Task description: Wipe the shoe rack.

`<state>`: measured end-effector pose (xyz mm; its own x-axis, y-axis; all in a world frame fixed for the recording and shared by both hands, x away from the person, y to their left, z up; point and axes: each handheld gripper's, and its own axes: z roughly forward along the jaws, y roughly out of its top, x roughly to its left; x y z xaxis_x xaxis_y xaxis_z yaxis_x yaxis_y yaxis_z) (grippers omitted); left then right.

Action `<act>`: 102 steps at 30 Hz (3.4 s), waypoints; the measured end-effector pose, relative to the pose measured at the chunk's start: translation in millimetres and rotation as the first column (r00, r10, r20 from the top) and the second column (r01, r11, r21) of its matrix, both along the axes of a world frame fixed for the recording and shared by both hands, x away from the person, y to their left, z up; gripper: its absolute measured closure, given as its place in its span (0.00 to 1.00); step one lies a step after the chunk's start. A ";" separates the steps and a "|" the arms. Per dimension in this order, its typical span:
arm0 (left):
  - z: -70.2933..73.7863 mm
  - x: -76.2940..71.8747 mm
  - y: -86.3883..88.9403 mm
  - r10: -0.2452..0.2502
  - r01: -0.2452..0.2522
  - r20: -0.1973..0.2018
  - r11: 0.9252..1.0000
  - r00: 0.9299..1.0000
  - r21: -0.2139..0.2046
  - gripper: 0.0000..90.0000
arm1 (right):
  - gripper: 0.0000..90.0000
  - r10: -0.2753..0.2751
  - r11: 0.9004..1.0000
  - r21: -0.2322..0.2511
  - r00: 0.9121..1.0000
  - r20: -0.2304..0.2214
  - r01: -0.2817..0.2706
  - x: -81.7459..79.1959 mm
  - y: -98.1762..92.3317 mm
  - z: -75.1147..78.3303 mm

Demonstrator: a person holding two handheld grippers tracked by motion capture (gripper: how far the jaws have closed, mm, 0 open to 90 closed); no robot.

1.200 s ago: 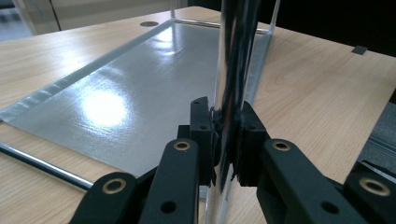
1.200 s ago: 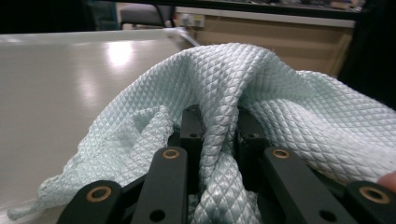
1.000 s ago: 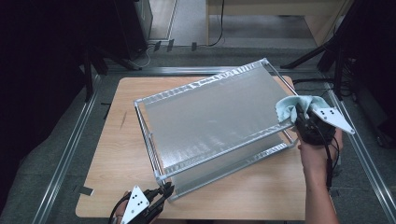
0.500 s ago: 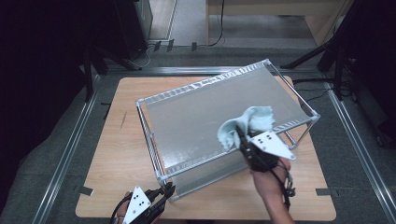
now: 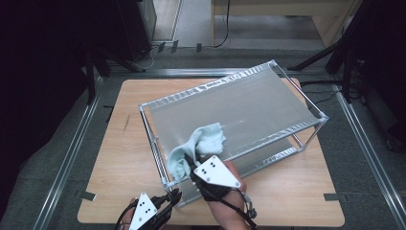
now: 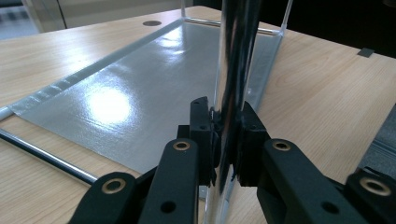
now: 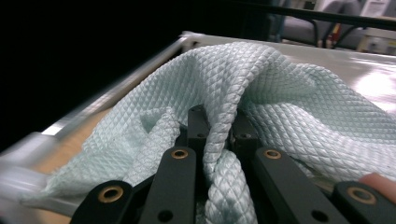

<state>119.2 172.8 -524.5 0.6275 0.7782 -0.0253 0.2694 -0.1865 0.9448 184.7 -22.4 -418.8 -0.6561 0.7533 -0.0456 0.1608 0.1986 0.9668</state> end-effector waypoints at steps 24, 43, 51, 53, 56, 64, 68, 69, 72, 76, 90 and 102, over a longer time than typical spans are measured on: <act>-0.8 1.4 3.0 0.015 -0.015 0.005 1.000 1.000 -0.003 0.91 | 0.90 -0.352 0.936 0.035 0.935 0.040 0.350 30.7 -160.0 8.5; -0.6 3.3 6.7 0.016 -0.016 0.006 1.000 1.000 0.000 0.90 | 0.87 -0.511 0.859 -0.117 0.839 -0.185 0.498 52.2 -246.6 -87.5; -0.7 2.6 7.2 0.012 -0.012 0.005 1.000 1.000 -0.005 0.90 | 0.82 -0.311 0.948 -0.141 0.927 -0.211 0.286 56.4 -195.0 -104.4; -0.5 2.1 7.9 0.011 -0.011 0.004 1.000 1.000 -0.003 0.90 | 0.81 -0.270 0.963 -0.052 0.940 -0.210 0.265 54.0 -195.8 -95.4; -0.5 2.1 8.1 0.010 -0.010 0.002 1.000 1.000 -0.005 0.90 | 0.76 -0.335 0.942 -0.052 0.923 -0.190 0.332 56.7 -203.8 -90.8; -0.5 2.2 8.0 0.011 -0.011 0.002 1.000 1.000 -0.004 0.90 | 0.50 -0.546 0.835 -0.221 0.809 -0.217 0.504 78.7 -237.7 -122.5; -0.6 2.5 7.9 0.011 -0.011 0.003 1.000 1.000 -0.006 0.90 | 0.34 -0.581 0.809 -0.241 0.794 -0.180 0.537 78.0 -244.1 -115.1; -0.6 2.5 8.0 0.011 -0.011 0.003 1.000 1.000 -0.006 0.90 | 0.32 -0.589 0.800 -0.252 0.792 -0.158 0.545 77.8 -245.4 -113.1; -0.7 2.5 8.3 0.009 -0.009 0.003 1.000 1.000 -0.005 0.90 | 0.27 -0.558 0.819 -0.244 0.819 -0.134 0.519 78.6 -247.1 -108.9; -0.7 2.8 8.7 0.004 -0.004 0.002 1.000 1.000 -0.006 0.90 | 0.18 -0.507 0.844 -0.265 0.855 -0.109 0.466 85.9 -242.7 -110.1; -0.3 3.4 11.0 -0.021 0.021 -0.011 0.999 1.000 -0.036 0.89 | 0.92 -0.555 0.824 -0.286 0.801 -0.227 0.490 103.5 -245.0 -126.1; 4.2 0.1 8.2 -0.027 0.027 0.020 1.000 0.999 -0.002 0.90 | 0.94 -0.453 0.881 -0.278 0.853 -0.260 0.383 92.6 -209.9 -126.3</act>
